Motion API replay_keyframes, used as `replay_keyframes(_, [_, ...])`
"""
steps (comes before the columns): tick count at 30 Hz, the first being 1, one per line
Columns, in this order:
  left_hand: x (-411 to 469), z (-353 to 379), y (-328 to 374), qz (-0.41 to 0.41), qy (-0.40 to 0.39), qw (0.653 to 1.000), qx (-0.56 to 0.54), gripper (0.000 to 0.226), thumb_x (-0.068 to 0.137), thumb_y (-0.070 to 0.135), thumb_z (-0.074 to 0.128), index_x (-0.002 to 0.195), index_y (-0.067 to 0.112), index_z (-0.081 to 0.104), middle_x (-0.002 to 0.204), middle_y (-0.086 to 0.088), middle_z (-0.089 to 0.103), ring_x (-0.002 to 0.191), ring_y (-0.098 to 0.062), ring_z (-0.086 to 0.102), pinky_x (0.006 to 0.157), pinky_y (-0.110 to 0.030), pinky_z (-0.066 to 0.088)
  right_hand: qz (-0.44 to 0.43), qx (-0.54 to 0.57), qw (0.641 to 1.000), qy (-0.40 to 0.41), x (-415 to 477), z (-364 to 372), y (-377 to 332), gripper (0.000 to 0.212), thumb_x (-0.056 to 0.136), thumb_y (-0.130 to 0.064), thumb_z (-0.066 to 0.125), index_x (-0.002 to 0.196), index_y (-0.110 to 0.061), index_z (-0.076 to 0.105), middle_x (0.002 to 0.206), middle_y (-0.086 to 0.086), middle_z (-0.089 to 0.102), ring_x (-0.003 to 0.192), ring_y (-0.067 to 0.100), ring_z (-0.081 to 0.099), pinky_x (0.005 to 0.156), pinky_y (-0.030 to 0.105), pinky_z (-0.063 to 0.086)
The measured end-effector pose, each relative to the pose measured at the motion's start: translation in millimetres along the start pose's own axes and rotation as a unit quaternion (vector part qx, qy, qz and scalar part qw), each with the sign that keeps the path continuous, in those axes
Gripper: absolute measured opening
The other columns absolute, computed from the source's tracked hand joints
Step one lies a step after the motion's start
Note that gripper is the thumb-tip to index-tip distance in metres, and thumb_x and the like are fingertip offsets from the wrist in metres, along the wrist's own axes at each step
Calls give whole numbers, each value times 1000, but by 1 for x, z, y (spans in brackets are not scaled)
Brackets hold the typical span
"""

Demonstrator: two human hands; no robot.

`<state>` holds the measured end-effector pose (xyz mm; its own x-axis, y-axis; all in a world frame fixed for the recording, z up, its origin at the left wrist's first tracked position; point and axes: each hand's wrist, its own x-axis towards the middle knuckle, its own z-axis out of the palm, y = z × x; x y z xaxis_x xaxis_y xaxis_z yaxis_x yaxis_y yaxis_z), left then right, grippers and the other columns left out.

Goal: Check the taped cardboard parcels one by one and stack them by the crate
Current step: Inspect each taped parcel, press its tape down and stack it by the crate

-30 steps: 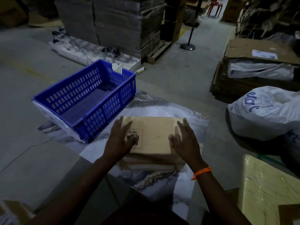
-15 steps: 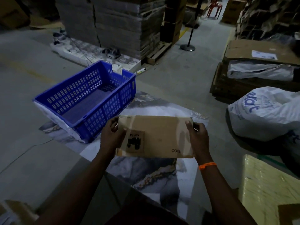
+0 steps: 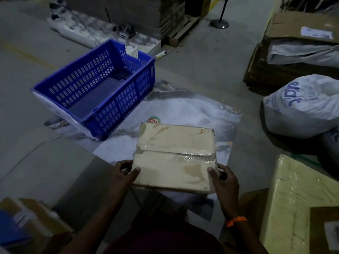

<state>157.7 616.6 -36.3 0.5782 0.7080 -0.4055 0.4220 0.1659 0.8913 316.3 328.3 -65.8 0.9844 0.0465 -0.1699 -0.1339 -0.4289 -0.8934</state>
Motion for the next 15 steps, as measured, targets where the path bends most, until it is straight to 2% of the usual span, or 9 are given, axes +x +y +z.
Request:
replay_keyframes(1, [0,-1,-1,2,-2,1000,11,36,88,8,76,120,7,59,111,-7,67,106,-29,66,69,-27,53,-5,-15,1000,6,-1,-1,3,23,88,-33,80,108,-26,73,100,-2,75,94,18,72,74,26,57])
replay_keyframes(3, [-2,0,4,25,-14,998,56,42,88,10,76,125,10,56,117,-5,62,106,-26,64,68,-24,52,-31,-68,997,33,1,-1,7,34,86,-37,80,115,-22,71,108,2,69,96,22,70,80,39,60])
replay_keyframes(4, [-1,1,7,67,-14,992,108,46,88,13,77,129,12,54,122,-3,58,109,-23,62,73,-25,51,-55,-107,991,50,3,2,7,41,87,-35,80,122,-19,69,117,7,64,103,26,67,85,45,60])
replay_keyframes(5, [3,3,9,134,-7,975,177,50,89,15,77,132,14,53,128,-1,54,115,-21,57,82,-27,50,-90,-146,983,65,5,6,6,47,90,-33,78,131,-15,64,128,12,58,114,31,63,92,48,58])
replay_keyframes(7, [16,15,12,264,-15,919,292,54,91,24,74,140,15,52,142,-4,50,131,-20,45,105,-36,41,-184,-202,960,63,13,22,-7,58,95,-39,66,143,-8,56,149,17,48,137,36,48,110,44,46])
replay_keyframes(9, [31,36,13,312,-53,873,372,63,95,40,62,150,18,44,157,-6,41,146,-23,33,117,-39,28,-263,-227,938,0,19,46,-24,67,98,-46,54,150,-5,49,160,18,41,149,31,37,119,38,34])
replay_keyframes(11, [42,63,16,334,-103,825,443,70,97,53,45,158,20,32,166,-5,27,154,-23,19,122,-43,20,-313,-274,905,-94,24,74,-40,69,101,-47,44,156,-5,40,166,17,31,155,29,26,124,40,26])
replay_keyframes(13, [48,85,22,333,-145,794,488,71,99,55,30,159,18,27,167,-8,20,155,-26,15,123,-50,20,-328,-336,870,-152,29,95,-51,70,101,-43,33,159,-5,32,169,16,22,157,30,19,126,48,24])
replay_keyframes(15, [51,95,24,335,-160,778,507,67,101,49,24,157,14,33,166,-12,24,153,-32,21,121,-58,25,-324,-379,852,-159,34,105,-54,69,101,-40,27,160,-5,31,169,15,23,157,30,20,124,52,26])
